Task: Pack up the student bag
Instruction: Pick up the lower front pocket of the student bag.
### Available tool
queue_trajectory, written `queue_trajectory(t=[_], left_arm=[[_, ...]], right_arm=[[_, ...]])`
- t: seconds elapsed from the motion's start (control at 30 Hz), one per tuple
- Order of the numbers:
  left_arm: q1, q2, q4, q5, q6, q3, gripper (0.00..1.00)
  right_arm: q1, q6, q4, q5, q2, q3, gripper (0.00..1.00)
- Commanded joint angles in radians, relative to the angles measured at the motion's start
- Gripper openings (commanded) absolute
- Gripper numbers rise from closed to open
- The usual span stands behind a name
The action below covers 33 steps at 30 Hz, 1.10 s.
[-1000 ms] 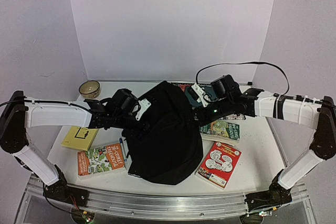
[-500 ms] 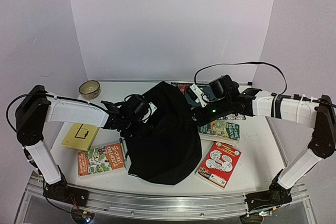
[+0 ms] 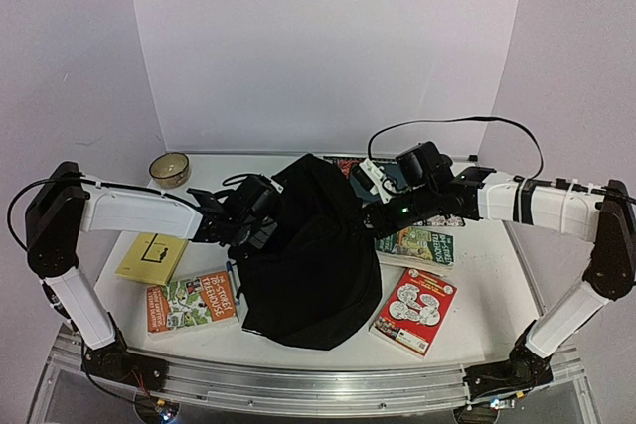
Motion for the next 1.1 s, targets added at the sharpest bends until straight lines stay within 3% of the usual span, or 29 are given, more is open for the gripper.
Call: queue_trajectory(t=[0.0,0.27,0.67,0.8,1.07], left_arm=[[0.005,-0.048,0.026,0.013,-0.020,0.031,0.27],[0.005,-0.063,0.026,0.354,0.017,-0.017,0.54],[0.004,0.081,0.028,0.463,0.154,0.054,0.64],[0.004,0.157,0.027,0.422,0.155,0.093,0.53],[0.005,0.141,0.027,0.385,0.135,0.109,0.03]], right_arm=[[-0.001,-0.015,0.018,-0.009,-0.012,0.047,0.00],[-0.001,-0.016,0.014,0.001,-0.009,0.041,0.00],[0.000,-0.021,0.016,-0.066,0.015,0.063,0.00],[0.000,-0.021,0.016,-0.081,0.022,0.073,0.00],[-0.001,-0.023,0.011,-0.011,0.003,0.061,0.00]])
